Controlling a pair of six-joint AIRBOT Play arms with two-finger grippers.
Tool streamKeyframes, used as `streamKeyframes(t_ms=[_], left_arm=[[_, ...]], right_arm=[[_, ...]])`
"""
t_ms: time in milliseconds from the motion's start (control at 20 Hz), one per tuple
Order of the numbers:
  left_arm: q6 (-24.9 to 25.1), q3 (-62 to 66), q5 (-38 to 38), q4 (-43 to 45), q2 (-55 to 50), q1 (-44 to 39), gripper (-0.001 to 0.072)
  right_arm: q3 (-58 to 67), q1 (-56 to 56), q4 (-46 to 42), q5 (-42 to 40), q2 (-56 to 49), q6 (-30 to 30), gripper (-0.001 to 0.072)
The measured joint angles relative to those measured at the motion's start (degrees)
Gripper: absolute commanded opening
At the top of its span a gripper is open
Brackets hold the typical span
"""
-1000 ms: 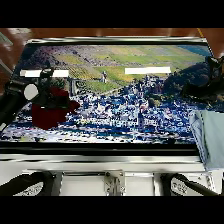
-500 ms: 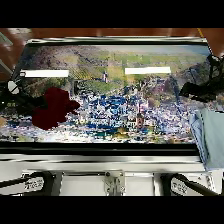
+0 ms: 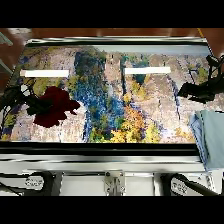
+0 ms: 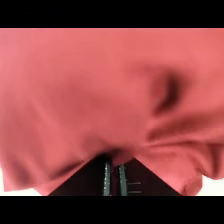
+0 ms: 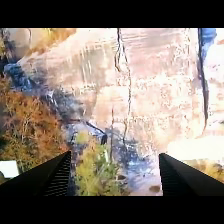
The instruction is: Fold the shirts.
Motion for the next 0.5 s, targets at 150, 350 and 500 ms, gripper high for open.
streamKeyframes(t_ms=[150,350,500], left_arm=[[4.0,4.1,0.7,-0.4,5.7,-3.6,0.0035],[6.7,9.4,1.0,-0.7,18.4,-13.2,0.0035],[7.0,11.2,2.3,-2.2,27.2,-23.7,0.0035]], right_arm=[[0.0,0.0,0.5,0.3,0.0,-0.5,0.0652],[0.2,0.0,0.8,0.9,0.4,-1.9,0.0653],[0.4,0.0,1.6,2.2,3.6,-3.2,0.0654]])
